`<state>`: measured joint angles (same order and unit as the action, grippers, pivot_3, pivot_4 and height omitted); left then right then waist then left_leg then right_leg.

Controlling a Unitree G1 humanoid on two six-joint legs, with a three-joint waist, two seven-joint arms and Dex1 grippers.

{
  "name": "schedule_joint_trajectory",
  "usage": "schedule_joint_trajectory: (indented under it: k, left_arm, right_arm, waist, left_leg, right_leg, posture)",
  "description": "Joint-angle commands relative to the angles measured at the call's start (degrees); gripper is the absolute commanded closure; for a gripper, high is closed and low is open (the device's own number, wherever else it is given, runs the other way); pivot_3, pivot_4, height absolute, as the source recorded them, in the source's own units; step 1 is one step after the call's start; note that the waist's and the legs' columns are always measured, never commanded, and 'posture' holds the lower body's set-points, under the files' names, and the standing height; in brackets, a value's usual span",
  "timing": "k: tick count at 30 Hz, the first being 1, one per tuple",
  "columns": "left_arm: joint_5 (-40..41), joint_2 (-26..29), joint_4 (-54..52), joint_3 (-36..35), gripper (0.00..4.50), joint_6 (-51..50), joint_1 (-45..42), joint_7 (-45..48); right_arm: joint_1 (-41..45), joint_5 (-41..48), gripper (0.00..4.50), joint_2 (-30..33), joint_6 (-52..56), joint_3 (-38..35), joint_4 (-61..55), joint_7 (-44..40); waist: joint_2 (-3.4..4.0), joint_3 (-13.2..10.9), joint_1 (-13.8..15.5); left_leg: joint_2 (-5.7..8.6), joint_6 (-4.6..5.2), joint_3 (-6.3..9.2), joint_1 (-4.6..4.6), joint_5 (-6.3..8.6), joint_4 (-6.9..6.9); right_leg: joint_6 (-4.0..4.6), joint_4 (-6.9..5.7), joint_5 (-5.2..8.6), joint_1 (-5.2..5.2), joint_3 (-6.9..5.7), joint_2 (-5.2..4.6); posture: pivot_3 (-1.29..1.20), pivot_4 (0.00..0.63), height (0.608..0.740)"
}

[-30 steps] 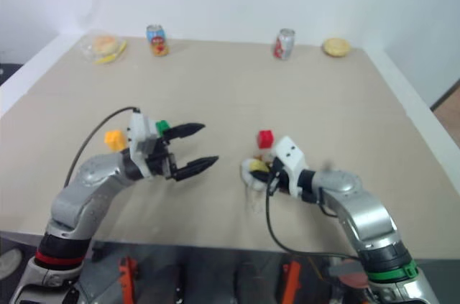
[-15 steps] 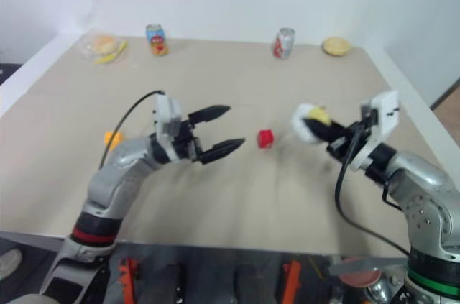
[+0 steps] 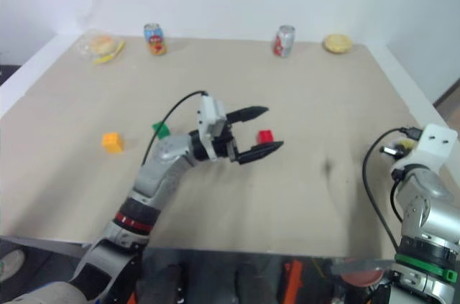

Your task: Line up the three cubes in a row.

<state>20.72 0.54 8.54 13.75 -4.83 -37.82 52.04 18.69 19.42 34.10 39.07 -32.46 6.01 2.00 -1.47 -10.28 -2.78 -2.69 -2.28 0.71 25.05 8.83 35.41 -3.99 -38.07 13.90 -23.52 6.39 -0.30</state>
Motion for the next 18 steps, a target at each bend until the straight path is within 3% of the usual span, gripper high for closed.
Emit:
schedule_joint_trajectory:
  k: [1, 10, 18]
  left_arm:
    - [-0.26, -0.54, -0.75, 0.28, 0.0, 1.29, -0.66, 0.55]
    - [-0.79, -0.04, -1.73, -0.32, 0.0, 1.24, 0.15, 0.11]
    - [-0.93, 0.94, -2.27, -0.91, 0.0, 1.32, 0.87, -0.92]
  right_arm:
    - [0.2, -0.4, 3.13, 0.31, -2.1, -2.07, -0.7, 0.23]
    - [1.5, -0.68, 0.05, 1.23, -4.47, -1.69, 0.25, -1.35]
    - [2.65, -1.74, 0.05, 1.36, -6.62, -1.01, -0.08, -1.58]
  waist:
    - [0.01, 0.0, 0.0]
    - [0.01, 0.0, 0.02]
    - [0.02, 0.0, 0.02]
  left_leg:
    - [0.0, 0.0, 0.0, 0.0, 0.0, 0.01]
    - [0.04, 0.01, 0.0, 0.01, -0.01, 0.11]
    - [0.04, 0.01, 0.0, 0.0, -0.01, 0.09]
  right_leg:
    - [0.07, 0.0, 0.04, 0.0, 0.0, 0.0]
    - [0.15, 0.0, 0.08, 0.07, 0.05, -0.01]
    - [0.16, 0.0, 0.09, 0.06, 0.05, -0.01]
  posture:
    - [0.0, 0.15, 0.733]
    - [0.0, 0.15, 0.733]
    - [0.0, 0.15, 0.733]
